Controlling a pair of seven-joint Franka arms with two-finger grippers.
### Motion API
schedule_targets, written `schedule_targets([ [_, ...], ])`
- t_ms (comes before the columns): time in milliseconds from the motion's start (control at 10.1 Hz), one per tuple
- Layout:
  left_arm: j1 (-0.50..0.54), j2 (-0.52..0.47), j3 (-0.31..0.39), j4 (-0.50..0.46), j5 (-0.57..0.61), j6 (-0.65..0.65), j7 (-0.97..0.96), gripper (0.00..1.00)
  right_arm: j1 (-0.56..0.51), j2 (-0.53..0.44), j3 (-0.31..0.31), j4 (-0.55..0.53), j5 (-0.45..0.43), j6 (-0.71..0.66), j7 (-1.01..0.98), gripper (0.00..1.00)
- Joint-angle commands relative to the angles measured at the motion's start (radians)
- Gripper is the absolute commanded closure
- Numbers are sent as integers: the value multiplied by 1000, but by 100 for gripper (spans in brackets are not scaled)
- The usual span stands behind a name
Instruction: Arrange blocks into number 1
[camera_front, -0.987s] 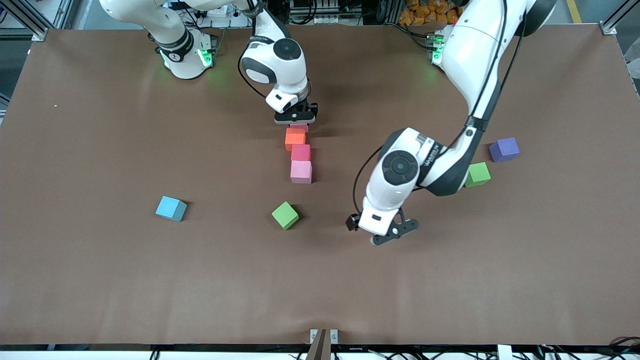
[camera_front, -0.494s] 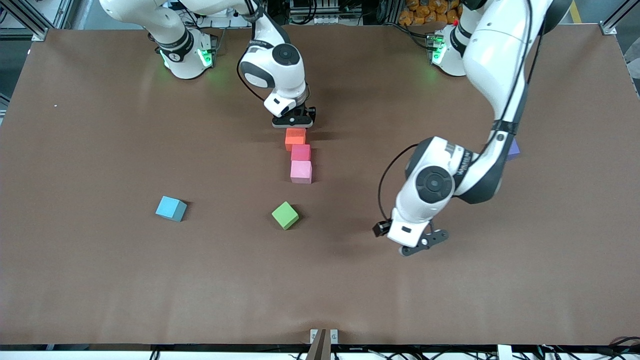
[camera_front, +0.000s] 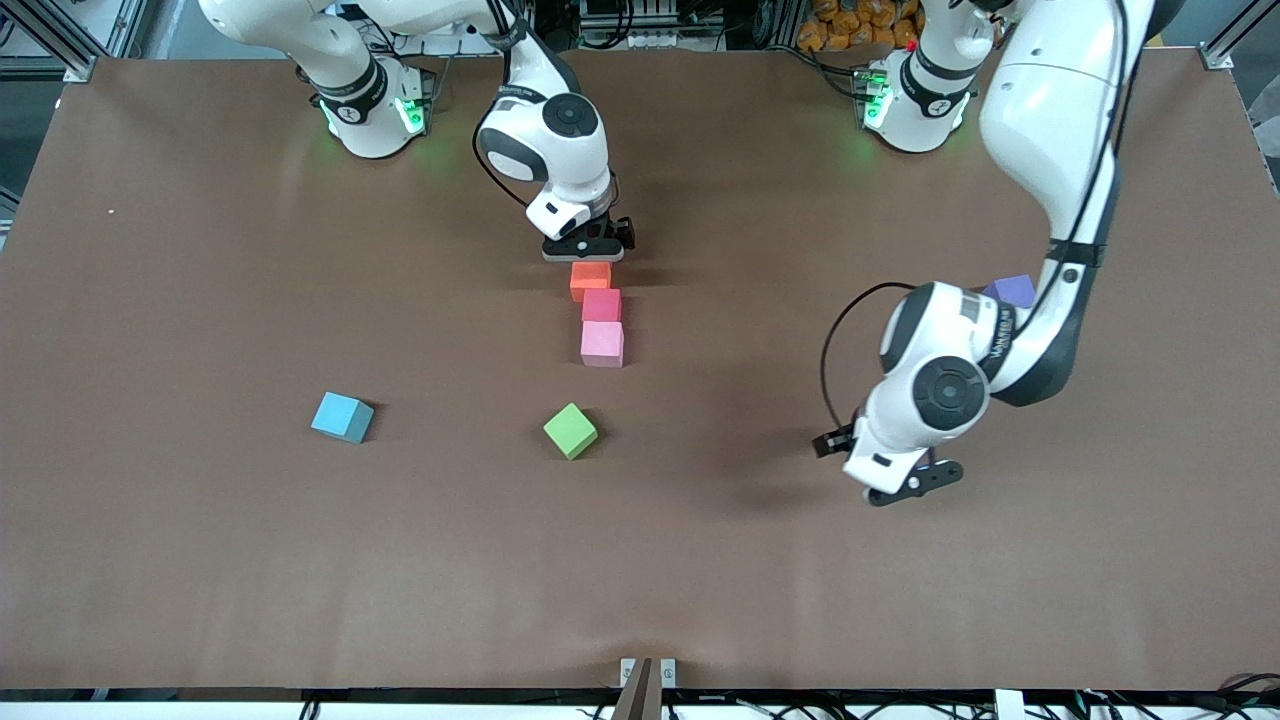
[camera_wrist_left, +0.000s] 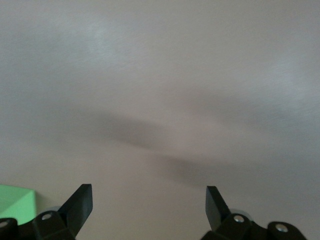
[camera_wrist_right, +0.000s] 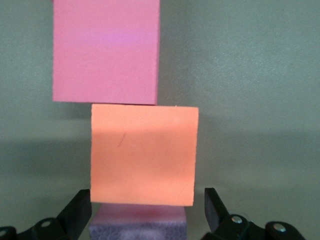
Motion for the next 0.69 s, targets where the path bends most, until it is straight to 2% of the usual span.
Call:
schedule_targets([
  [0, 48, -83, -4, -116, 0, 17, 67, 0, -3, 1, -15, 6, -27, 7, 15, 0],
  [592, 163, -105, -5, -114, -1, 0, 85, 0, 2, 13, -15, 19, 2, 51, 33, 0],
])
